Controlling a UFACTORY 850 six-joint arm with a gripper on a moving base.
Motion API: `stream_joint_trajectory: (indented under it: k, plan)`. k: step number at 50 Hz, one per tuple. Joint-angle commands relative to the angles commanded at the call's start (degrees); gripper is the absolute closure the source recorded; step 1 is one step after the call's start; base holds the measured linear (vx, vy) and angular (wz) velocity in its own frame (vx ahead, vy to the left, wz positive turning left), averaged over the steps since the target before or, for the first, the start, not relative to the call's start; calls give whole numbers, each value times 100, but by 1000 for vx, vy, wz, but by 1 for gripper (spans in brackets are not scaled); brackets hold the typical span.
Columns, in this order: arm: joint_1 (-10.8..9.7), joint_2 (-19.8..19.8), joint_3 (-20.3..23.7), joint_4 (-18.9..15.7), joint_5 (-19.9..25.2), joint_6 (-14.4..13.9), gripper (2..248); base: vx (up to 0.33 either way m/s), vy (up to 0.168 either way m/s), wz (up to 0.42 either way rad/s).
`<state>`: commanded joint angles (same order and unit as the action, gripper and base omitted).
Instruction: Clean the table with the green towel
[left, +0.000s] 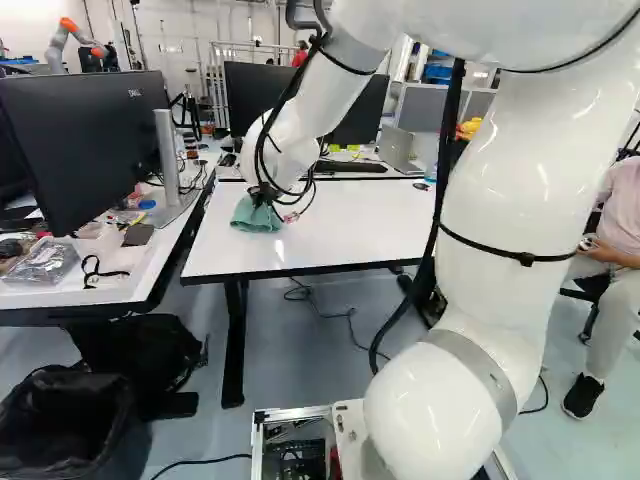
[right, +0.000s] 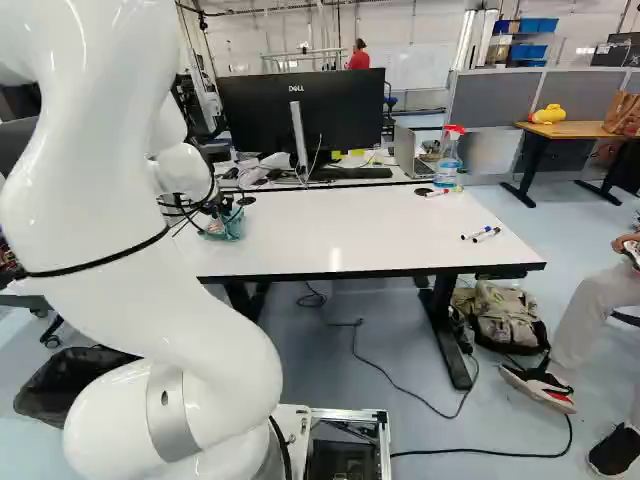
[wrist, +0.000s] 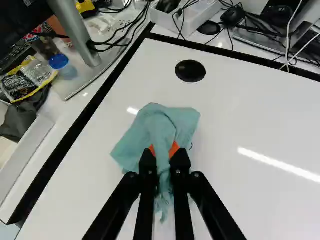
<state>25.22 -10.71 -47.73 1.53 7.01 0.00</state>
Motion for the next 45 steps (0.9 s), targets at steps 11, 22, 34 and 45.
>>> stream_joint_trajectory:
  k: [11,22,34,45]
  plan:
    - [0,-176,-36,0,0,0,212,0,0,0]
    - [0,-293,-62,0,0,0,212,0,0,0]
    - [0,-293,-62,0,-42,0,212,0,0,0]
    - [0,-293,-62,0,-174,0,212,0,0,0]
